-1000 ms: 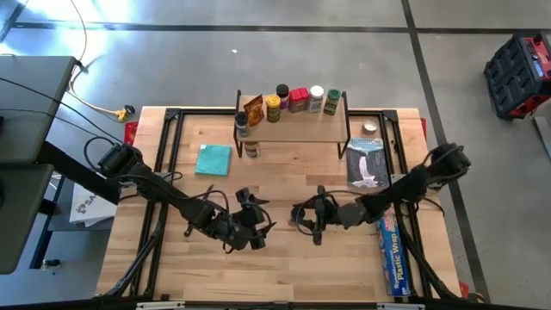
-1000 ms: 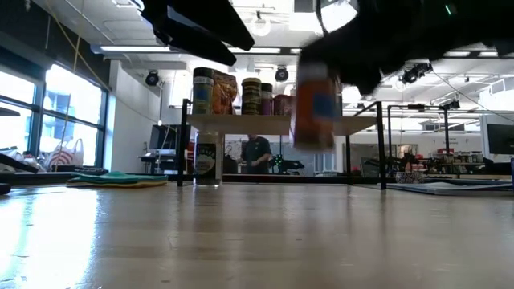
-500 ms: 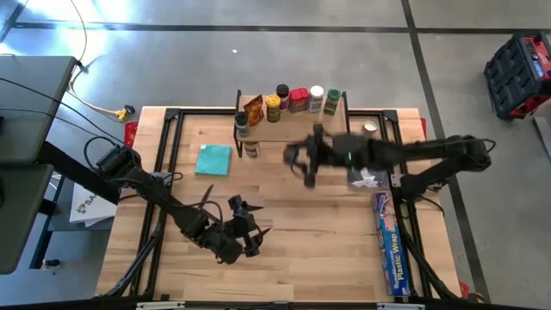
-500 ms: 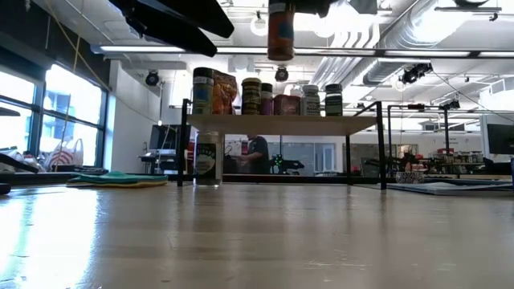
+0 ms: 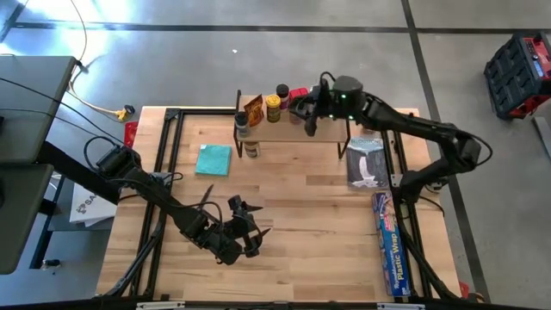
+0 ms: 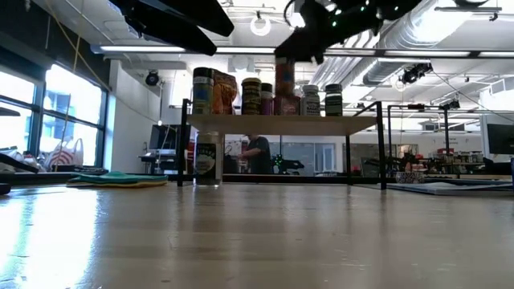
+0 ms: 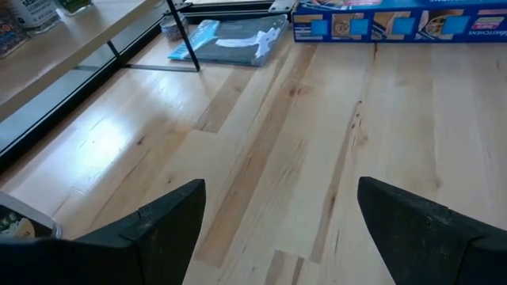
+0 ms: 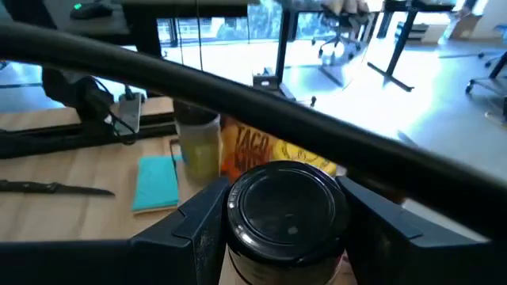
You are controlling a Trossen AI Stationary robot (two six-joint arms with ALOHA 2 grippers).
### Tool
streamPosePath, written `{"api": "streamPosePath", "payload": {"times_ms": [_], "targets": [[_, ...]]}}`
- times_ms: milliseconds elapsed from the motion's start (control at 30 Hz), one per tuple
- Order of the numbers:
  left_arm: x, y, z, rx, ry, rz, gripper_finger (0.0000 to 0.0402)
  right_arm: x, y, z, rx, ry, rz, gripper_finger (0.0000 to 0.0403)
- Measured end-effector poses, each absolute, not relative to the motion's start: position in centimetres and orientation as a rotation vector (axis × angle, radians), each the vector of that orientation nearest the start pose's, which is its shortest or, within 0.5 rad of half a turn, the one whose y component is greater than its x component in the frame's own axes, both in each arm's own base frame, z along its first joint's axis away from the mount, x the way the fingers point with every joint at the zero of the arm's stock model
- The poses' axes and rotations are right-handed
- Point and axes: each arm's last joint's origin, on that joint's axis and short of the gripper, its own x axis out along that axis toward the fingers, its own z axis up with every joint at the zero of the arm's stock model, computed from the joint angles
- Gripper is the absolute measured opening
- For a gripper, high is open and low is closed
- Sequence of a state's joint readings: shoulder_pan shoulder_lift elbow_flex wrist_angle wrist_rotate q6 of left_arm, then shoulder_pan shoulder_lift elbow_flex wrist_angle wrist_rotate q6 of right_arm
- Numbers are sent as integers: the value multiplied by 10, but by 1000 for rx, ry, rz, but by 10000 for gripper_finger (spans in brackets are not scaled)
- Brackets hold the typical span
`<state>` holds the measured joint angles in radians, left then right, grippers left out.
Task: Shelf spices
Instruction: Put the black seasoning bottle on the shelf
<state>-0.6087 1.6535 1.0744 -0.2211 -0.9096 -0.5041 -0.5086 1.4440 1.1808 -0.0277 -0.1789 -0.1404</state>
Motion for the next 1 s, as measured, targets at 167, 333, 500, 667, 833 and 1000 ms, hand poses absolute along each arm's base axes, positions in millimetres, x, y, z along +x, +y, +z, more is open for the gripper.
{"api": "streamPosePath", "payload": {"times_ms": [167, 333, 500, 667, 833, 1000], "targets": [[292, -175, 221, 58, 485, 419, 326, 304, -170, 311, -19, 333, -315, 191], [292, -175, 221, 57, 485, 419, 326, 308, -173, 306, -20, 334, -312, 191], [292, -175, 221, 57, 485, 419, 326, 311, -179, 296, 2, 360, -323, 191], [291, -175, 221, 53, 484, 418, 326, 311, -185, 292, 11, 368, -340, 209], [291, -175, 221, 50, 484, 418, 326, 309, -189, 293, 27, 359, -357, 216], [291, -175, 221, 50, 484, 418, 326, 309, -189, 293, 23, 361, -359, 219]]}}
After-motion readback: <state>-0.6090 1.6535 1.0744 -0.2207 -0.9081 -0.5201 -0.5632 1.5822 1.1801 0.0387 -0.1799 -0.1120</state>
